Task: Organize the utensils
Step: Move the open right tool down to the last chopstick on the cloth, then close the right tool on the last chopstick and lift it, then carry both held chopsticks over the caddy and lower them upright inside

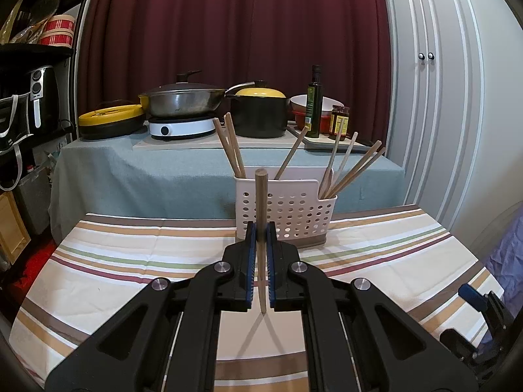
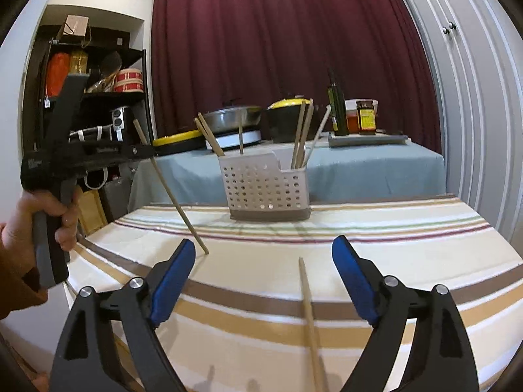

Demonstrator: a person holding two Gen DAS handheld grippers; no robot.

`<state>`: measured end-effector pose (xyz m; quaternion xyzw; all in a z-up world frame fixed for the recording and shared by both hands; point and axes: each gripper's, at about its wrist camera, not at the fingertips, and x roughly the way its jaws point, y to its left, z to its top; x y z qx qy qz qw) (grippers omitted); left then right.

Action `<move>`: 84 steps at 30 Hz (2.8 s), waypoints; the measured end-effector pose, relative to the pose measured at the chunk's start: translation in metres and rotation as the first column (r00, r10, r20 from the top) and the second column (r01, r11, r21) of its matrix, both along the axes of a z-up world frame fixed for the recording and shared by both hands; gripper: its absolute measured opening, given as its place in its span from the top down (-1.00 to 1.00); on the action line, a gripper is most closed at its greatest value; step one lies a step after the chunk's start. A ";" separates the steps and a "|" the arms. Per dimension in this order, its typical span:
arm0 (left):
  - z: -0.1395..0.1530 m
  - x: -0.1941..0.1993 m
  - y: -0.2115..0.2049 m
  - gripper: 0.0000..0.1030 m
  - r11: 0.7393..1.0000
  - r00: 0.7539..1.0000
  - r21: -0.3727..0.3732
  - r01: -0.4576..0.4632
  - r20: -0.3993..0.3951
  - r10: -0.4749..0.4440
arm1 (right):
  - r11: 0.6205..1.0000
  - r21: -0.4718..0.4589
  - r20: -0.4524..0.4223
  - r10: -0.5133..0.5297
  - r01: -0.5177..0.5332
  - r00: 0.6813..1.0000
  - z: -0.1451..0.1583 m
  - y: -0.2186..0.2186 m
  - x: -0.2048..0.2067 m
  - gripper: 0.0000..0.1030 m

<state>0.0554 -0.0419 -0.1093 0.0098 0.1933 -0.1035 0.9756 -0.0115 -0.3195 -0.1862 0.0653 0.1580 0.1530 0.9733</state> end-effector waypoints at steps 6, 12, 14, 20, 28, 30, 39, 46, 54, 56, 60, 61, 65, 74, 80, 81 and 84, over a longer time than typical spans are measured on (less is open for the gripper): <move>-0.001 -0.002 0.000 0.87 1.000 1.000 0.002 0.002 0.001 -0.002 | 0.999 -0.011 -0.053 -0.036 0.035 0.998 -0.012 -0.009 -0.015 -0.61; -0.001 -0.004 0.001 0.87 1.000 1.000 0.003 0.000 0.001 0.000 | 0.997 -0.050 -0.115 -0.069 0.063 0.991 -0.031 -0.019 -0.035 -0.37; -0.001 -0.004 0.001 0.87 1.000 1.000 0.003 0.002 0.001 -0.002 | 0.996 -0.052 -0.147 -0.076 0.069 0.986 -0.039 -0.023 -0.041 -0.17; -0.002 -0.009 0.000 0.87 1.000 1.000 0.014 0.004 0.004 -0.004 | 0.995 -0.045 -0.199 -0.097 0.090 0.975 -0.056 -0.035 -0.052 0.01; -0.002 -0.011 -0.002 0.87 1.000 1.000 0.020 0.001 0.005 -0.001 | 0.995 -0.052 -0.248 -0.097 0.086 0.964 -0.071 -0.044 -0.059 0.38; -0.003 -0.011 -0.002 0.87 1.000 1.000 0.020 0.001 0.005 -0.001 | 0.996 -0.049 -0.256 -0.091 0.081 0.963 -0.073 -0.045 -0.059 0.50; -0.003 -0.013 -0.002 0.87 1.000 1.000 0.022 0.002 0.005 -0.002 | 0.994 -0.069 -0.236 -0.095 0.081 0.967 -0.062 -0.039 -0.060 0.88; 0.000 -0.011 0.000 0.87 1.000 1.000 0.017 0.001 0.011 -0.001 | 0.994 -0.052 -0.100 -0.106 0.101 0.989 -0.009 -0.035 -0.049 0.88; 0.005 -0.007 0.006 0.87 1.000 1.000 0.008 -0.009 0.018 0.009 | 0.993 -0.053 0.009 -0.101 0.102 0.995 0.033 -0.027 -0.021 0.88; 0.006 -0.005 0.008 0.87 1.000 1.000 0.008 -0.013 0.018 0.013 | 0.993 -0.060 0.024 -0.104 0.105 0.994 0.041 -0.023 -0.010 0.88; 0.007 0.002 0.012 0.87 1.000 1.000 0.005 -0.020 0.008 0.020 | 0.992 -0.068 0.016 -0.101 0.102 0.995 0.049 -0.017 0.014 0.88; 0.007 0.003 0.013 0.87 1.000 1.000 0.005 -0.022 0.006 0.022 | 0.992 -0.071 0.015 -0.101 0.102 0.995 0.051 -0.015 0.021 0.88; 0.007 0.010 0.017 0.87 1.000 1.000 0.003 -0.026 -0.003 0.026 | 0.993 -0.074 0.016 -0.094 0.095 0.995 0.061 -0.006 0.043 0.88; 0.013 0.031 0.023 0.87 1.000 1.000 -0.003 -0.030 -0.004 0.030 | 0.993 -0.080 0.033 -0.086 0.088 0.996 0.081 0.011 0.086 0.88; 0.026 0.040 0.026 0.87 0.999 0.999 0.006 -0.038 0.014 0.038 | 0.992 -0.082 0.039 -0.090 0.093 0.995 0.096 0.014 0.105 0.88; 0.030 0.041 0.026 0.87 0.999 0.999 0.007 -0.040 0.018 0.040 | 0.992 -0.082 0.040 -0.089 0.092 0.995 0.098 0.015 0.106 0.88; 0.042 0.044 0.027 0.87 0.999 0.998 0.008 -0.048 0.038 0.047 | 0.993 -0.085 0.052 -0.082 0.086 0.995 0.109 0.018 0.111 0.88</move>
